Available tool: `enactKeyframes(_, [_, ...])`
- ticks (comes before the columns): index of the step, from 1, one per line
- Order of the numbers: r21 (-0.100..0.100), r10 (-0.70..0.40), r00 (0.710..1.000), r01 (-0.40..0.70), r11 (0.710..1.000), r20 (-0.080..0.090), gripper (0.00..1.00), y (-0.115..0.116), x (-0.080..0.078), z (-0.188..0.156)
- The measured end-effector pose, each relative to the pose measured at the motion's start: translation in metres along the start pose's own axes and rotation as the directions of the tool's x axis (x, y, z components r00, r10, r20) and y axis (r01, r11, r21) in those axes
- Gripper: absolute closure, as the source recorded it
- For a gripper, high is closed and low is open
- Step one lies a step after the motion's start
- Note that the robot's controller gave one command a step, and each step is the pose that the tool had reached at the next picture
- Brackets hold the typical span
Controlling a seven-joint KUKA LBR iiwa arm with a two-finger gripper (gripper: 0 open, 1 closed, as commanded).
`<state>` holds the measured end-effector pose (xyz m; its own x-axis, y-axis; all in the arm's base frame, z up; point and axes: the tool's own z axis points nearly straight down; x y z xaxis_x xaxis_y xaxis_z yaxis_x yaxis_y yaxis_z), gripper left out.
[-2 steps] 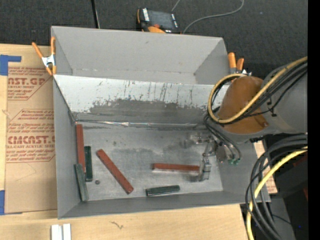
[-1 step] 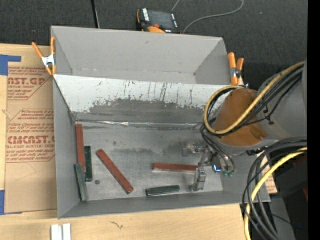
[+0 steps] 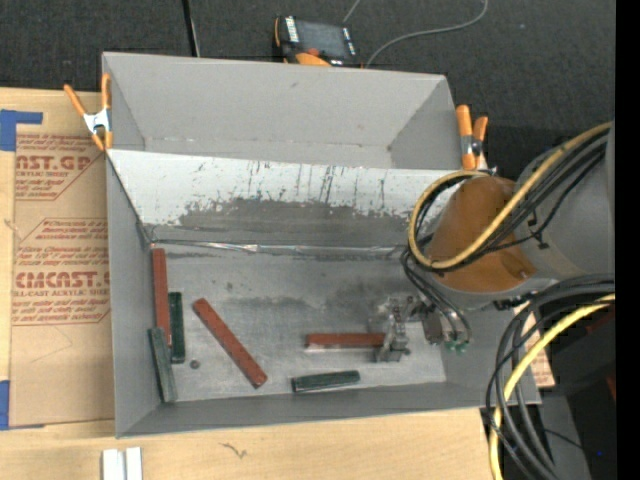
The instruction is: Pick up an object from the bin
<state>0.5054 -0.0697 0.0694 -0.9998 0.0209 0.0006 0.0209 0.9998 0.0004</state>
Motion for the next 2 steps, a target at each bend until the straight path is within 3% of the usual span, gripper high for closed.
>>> enactKeyframes(1, [0.005, -0.16, 0.987, 0.16, 0.987, 0.009, 1.0, -0.056, 0.002, -0.144])
enactKeyframes(2, [0.006, -0.109, 0.994, 0.109, 0.994, 0.012, 1.0, -0.086, 0.002, -0.241])
